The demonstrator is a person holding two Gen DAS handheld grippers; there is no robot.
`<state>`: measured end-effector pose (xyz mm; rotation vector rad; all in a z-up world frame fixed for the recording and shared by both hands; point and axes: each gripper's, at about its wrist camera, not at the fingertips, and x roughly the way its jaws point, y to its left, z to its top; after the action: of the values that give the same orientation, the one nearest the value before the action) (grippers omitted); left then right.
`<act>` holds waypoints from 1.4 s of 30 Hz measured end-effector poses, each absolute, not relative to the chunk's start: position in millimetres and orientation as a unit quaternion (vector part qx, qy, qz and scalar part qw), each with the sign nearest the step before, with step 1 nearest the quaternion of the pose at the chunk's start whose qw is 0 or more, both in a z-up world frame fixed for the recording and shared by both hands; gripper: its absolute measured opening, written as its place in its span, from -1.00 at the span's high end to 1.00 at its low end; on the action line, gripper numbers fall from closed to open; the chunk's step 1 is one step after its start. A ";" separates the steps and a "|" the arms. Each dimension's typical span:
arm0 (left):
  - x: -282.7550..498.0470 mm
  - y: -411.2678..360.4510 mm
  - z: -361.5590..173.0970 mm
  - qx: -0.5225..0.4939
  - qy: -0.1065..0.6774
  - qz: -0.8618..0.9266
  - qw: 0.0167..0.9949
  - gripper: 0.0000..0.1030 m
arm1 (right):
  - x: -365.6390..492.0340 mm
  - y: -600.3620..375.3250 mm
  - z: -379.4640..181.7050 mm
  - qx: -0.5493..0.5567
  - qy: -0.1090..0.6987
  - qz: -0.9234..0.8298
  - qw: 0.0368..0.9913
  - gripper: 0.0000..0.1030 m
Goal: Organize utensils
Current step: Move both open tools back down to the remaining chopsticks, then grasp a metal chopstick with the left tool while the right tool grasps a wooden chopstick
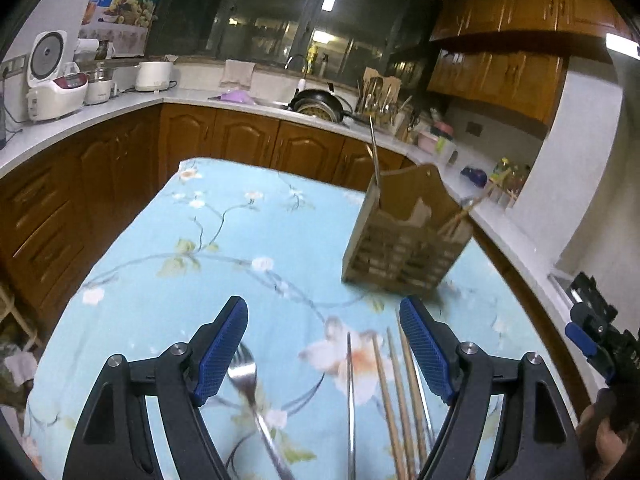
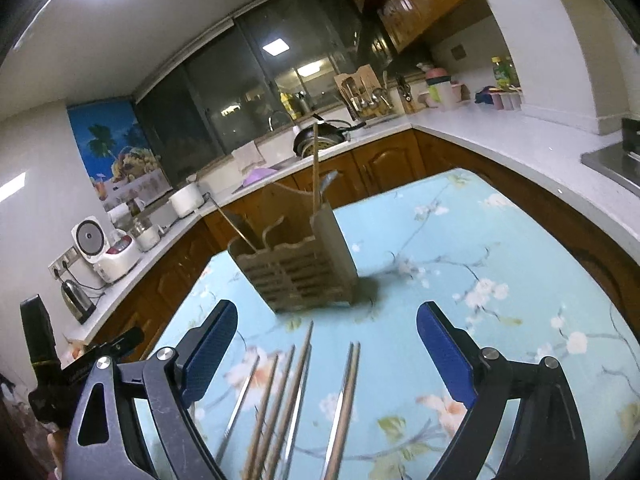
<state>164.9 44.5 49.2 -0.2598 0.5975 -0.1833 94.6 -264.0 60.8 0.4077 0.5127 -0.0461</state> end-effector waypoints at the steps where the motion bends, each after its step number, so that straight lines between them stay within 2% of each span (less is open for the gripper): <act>1: 162.3 43.7 48.8 -0.126 0.297 -0.090 0.942 -0.52 | 91.6 -263.1 56.4 0.200 0.257 -0.022 0.945 -0.80; 12: 148.4 28.7 46.8 -0.098 0.335 -0.090 0.933 -0.52 | 81.4 -260.3 22.3 0.191 0.305 -0.033 0.932 -0.80; 33: 179.2 17.6 38.0 -0.058 0.410 -0.097 0.905 -0.47 | 112.3 -249.8 9.0 0.172 0.343 -0.034 0.923 -0.78; 35: 184.4 16.3 37.2 -0.057 0.418 -0.100 0.901 -0.40 | 118.4 -248.8 9.0 0.171 0.345 -0.032 0.922 -0.71; 38: 193.8 12.8 36.2 -0.053 0.428 -0.108 0.896 -0.26 | 130.1 -245.4 7.4 0.161 0.354 -0.027 0.921 -0.46; 40: 201.2 8.8 34.7 -0.048 0.433 -0.112 0.893 -0.19 | 139.0 -243.2 3.7 0.155 0.366 -0.025 0.917 -0.14; 42: 207.1 5.3 32.1 -0.043 0.439 -0.117 0.890 -0.09 | 148.1 -242.1 -2.2 0.150 0.381 -0.024 0.912 0.06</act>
<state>207.1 5.3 32.1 -0.0884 0.9120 -0.2420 148.1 -242.1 -2.2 0.3094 0.7849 -0.0487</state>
